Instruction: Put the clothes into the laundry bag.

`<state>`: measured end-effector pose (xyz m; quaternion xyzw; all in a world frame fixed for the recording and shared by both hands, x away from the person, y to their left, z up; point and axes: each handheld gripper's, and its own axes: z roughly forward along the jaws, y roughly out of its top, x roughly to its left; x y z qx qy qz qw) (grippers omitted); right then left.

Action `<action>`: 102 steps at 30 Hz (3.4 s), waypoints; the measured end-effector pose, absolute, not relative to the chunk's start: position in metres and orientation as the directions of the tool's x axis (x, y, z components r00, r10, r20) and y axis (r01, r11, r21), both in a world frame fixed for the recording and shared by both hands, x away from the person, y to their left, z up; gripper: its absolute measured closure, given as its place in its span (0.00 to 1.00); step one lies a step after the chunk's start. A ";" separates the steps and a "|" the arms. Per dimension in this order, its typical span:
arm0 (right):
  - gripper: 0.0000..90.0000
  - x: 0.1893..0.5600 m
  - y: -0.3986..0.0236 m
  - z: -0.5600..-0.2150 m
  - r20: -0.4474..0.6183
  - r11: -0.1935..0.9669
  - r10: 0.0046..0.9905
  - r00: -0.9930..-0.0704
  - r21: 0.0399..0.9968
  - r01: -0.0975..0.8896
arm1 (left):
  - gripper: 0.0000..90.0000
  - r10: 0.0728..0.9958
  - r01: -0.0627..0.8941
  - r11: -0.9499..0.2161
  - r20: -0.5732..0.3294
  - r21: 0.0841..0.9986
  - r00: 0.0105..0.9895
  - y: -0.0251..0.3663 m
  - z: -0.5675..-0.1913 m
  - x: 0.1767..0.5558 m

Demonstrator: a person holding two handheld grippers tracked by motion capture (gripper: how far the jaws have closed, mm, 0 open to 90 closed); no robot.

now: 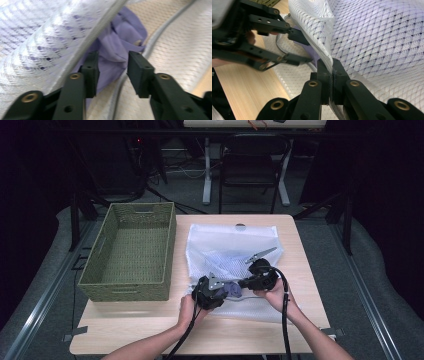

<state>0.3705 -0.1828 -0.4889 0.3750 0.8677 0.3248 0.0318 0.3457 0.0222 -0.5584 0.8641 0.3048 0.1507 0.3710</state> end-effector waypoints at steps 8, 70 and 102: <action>0.97 0.369 -0.182 -0.487 0.186 0.509 0.668 -0.721 0.592 0.625 | 0.90 0.663 0.426 -0.498 0.015 0.756 0.748 0.008 -0.569 0.357; 0.97 0.369 -0.183 -0.481 0.180 0.500 0.669 -0.721 0.608 0.616 | 0.94 0.694 0.444 -0.440 -0.019 0.780 0.720 -0.031 -0.572 0.368; 0.97 0.373 -0.187 -0.488 0.184 0.508 0.678 -0.712 0.583 0.634 | 0.52 0.649 0.378 -0.521 0.068 0.765 0.758 0.052 -0.531 0.326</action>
